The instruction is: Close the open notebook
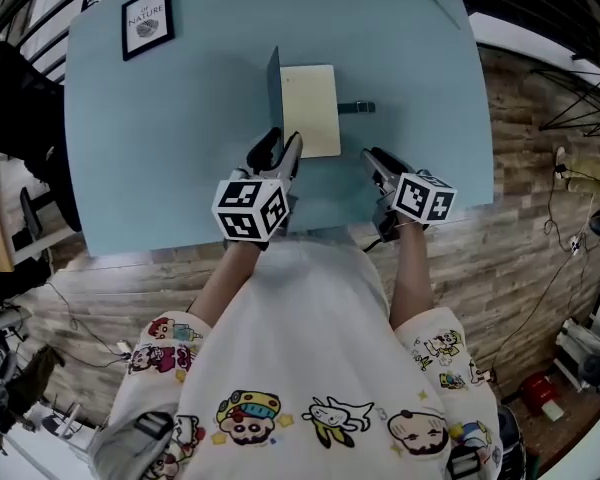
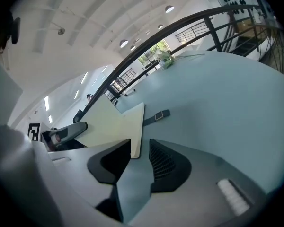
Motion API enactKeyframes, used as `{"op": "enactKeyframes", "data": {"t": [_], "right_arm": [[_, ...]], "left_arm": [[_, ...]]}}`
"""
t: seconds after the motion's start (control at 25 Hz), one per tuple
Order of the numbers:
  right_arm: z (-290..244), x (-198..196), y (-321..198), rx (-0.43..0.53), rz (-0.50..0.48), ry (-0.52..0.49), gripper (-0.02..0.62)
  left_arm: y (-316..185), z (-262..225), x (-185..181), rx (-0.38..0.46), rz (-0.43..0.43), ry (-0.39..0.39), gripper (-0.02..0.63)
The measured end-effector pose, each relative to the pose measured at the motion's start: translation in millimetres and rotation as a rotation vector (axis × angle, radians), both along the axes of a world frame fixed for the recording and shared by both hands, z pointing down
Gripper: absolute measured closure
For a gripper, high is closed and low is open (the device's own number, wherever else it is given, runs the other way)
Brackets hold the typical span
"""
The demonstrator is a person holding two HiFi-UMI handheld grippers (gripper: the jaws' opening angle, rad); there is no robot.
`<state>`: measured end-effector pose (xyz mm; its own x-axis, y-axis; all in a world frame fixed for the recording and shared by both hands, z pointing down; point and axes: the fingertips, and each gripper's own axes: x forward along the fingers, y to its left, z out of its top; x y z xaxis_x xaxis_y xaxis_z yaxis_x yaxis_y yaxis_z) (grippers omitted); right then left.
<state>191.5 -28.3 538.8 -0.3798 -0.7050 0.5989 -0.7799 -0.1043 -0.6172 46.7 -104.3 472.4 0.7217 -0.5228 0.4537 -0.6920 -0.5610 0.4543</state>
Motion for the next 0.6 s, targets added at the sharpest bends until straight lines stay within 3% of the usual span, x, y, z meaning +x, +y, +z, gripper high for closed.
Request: {"op": "enactKeyframes", "data": {"t": [0.6], "right_arm": [[7, 43, 45, -0.045, 0.128, 0.003, 0.465]], "left_arm": [[19, 29, 61, 0.098, 0.092, -0.185, 0.379]]}}
